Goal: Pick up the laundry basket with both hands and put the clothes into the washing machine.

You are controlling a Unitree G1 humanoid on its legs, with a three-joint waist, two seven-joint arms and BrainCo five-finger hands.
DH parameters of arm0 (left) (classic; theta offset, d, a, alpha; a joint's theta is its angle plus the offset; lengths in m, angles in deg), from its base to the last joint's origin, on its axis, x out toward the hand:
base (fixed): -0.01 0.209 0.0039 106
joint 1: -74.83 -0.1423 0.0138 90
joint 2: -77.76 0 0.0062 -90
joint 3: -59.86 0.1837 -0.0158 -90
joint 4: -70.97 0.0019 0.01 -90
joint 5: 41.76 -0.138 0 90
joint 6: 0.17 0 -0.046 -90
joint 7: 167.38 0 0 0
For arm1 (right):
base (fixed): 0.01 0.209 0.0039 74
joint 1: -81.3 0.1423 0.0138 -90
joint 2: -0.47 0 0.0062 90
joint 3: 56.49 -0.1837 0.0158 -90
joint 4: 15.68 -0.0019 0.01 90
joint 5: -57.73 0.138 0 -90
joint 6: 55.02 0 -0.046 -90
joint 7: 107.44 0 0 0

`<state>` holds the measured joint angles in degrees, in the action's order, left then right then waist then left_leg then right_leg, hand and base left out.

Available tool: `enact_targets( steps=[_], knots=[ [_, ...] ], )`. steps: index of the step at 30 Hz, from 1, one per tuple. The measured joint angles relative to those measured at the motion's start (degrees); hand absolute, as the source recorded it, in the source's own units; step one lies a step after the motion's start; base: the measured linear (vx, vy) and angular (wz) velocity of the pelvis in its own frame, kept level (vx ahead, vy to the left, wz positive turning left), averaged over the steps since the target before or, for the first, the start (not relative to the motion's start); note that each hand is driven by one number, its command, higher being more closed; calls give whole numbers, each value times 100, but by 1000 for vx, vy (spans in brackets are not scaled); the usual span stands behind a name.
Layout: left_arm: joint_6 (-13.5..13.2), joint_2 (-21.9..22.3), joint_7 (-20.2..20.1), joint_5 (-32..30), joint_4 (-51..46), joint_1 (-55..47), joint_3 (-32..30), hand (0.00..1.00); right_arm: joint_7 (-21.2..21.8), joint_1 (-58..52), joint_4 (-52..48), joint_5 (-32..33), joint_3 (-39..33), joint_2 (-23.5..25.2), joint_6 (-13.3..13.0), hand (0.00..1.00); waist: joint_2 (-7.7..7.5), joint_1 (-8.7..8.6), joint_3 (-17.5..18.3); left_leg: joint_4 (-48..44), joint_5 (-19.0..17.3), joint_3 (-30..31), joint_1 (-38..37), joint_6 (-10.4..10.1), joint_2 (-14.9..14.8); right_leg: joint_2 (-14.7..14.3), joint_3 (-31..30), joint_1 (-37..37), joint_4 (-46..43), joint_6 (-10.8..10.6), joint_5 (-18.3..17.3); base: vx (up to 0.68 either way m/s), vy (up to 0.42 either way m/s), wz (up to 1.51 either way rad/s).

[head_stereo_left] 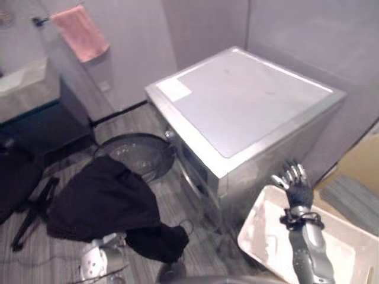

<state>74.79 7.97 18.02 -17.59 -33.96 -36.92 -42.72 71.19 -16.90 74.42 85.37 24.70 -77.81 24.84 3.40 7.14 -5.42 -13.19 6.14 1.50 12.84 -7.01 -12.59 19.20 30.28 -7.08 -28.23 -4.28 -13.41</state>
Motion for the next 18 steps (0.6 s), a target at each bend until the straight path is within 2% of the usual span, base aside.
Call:
enact_targets(
  steps=[1, 2, 3, 4, 5, 6, 8, 12, 14, 18],
  knots=[
    [-1, -19, 5, -3, 53, 96, 40, 100, -32, 60, 23, 20, -53, 111, -70, 0, -5, -6, 0, -229, -324, 15, 27, 17, -96, -137, -2, 4, 125, 41, 89, -45, 41, 7],
    [-14, -41, 3, -4, 173, 222, 81, 100, -87, 149, 128, 91, -187, 196, -119, 0, -21, -13, -13, -206, -473, 160, 47, -42, -142, -321, -13, 50, 306, 11, 193, -66, 67, 5],
    [-5, -55, 28, -5, 318, 330, 117, 100, -147, 169, 259, 126, -286, 323, -121, 0, -20, -34, 3, 110, -494, 391, -76, -96, -151, -535, -16, 187, 632, -70, 338, -71, 48, 4],
    [-3, -57, 38, -5, 373, 342, 125, 100, -163, 153, 326, 127, -313, 363, -123, 0, -66, -39, 20, 366, -491, 435, -163, -135, -157, -590, -14, 234, 823, -115, 421, -30, 75, 10],
    [17, -62, 82, -5, 479, 370, 126, 100, -204, 139, 437, 145, -401, 441, -124, 0, -180, -114, 23, 838, -415, 474, -353, -256, -127, -654, -44, 312, 1125, -211, 508, -39, 97, 28],
    [23, -76, 107, -5, 628, 445, 114, 100, -239, 142, 515, 152, -486, 523, -140, 0, -253, -216, 18, 1175, -400, 512, -425, -263, -37, -739, -328, 311, 1319, -247, 585, -26, 113, 38],
    [74, -87, 107, -5, 785, 524, 115, 100, -280, 150, 594, 153, -602, 539, -156, 0, -371, -200, 45, 1542, -207, 473, -590, -286, 126, -675, -591, 308, 1470, -318, 778, -34, 101, 14],
    [71, -117, 107, -11, 801, 519, 50, 100, -269, 248, 706, 153, -520, 591, -196, 0, -376, -84, 40, 1659, -118, 294, -653, -178, 371, -512, -850, 285, 1791, -436, 1115, -16, 120, -24],
    [69, -116, 105, -12, 805, 542, 59, 100, -271, 258, 917, 149, -437, 586, -199, 0, -398, -14, 27, 1613, -122, 282, -600, -171, 480, -424, -893, 254, 1843, -470, 1163, -28, 69, -7],
    [64, -115, 101, -15, 911, 545, 69, 100, -293, 380, 1106, 148, -211, 612, -195, 0, -491, 1, -29, 1237, -145, 295, -219, -142, 564, -361, -844, 131, 1848, -468, 1229, -35, 36, 10]
  ],
)
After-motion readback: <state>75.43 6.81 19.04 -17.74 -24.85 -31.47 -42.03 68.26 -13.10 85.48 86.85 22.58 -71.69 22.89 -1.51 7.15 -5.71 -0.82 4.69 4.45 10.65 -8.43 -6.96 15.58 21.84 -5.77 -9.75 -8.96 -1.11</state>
